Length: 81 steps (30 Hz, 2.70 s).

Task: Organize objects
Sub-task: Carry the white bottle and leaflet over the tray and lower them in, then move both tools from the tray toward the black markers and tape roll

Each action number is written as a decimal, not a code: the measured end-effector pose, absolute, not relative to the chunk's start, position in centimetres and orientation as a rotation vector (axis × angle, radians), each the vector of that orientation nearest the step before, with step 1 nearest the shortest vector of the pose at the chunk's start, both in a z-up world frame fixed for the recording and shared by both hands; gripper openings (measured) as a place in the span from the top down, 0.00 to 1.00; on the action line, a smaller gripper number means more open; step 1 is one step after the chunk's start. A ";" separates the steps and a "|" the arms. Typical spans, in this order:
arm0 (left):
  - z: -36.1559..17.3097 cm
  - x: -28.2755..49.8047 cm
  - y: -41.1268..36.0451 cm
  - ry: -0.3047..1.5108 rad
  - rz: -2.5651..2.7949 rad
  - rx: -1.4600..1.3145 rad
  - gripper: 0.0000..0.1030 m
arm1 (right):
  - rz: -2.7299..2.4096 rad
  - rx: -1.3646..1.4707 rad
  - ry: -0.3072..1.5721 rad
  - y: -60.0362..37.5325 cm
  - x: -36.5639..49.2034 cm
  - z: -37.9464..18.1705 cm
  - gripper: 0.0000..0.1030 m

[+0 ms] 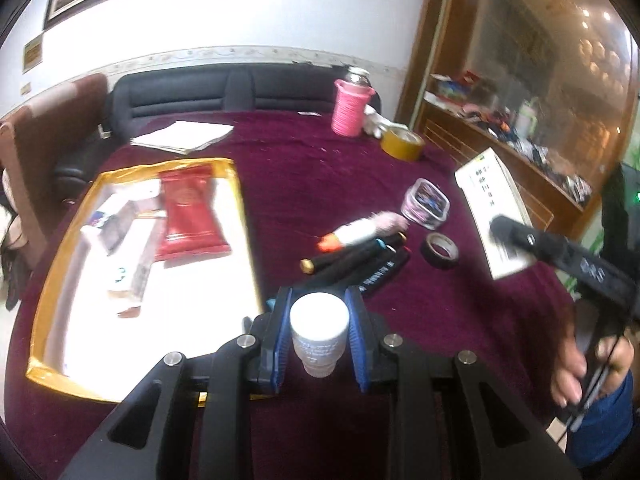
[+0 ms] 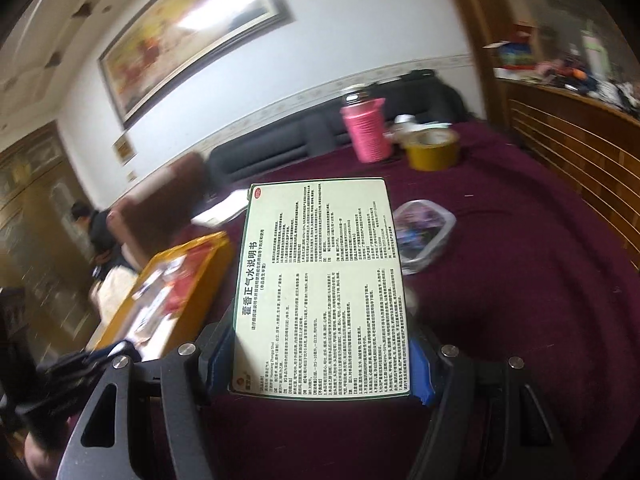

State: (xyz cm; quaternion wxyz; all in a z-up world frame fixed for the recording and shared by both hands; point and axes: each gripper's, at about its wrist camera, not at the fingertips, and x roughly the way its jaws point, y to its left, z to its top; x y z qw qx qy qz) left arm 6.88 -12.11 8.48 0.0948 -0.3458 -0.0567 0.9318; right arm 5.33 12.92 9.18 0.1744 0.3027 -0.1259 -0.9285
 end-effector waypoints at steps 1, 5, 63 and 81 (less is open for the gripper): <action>8.7 7.1 -13.0 -0.188 2.775 -1.017 0.75 | -2.614 0.857 -0.349 12.1 5.6 9.3 0.28; 9.0 7.7 -15.9 -0.248 2.822 -0.998 0.75 | -2.541 0.866 -0.301 8.8 6.7 9.6 0.28; 4.3 4.6 -32.1 -0.567 2.989 -1.266 0.74 | -2.129 1.180 0.318 -20.7 3.4 1.6 0.26; 5.9 6.4 -31.8 -0.574 3.015 -1.215 0.71 | -2.136 1.015 0.325 -20.2 5.2 3.8 0.10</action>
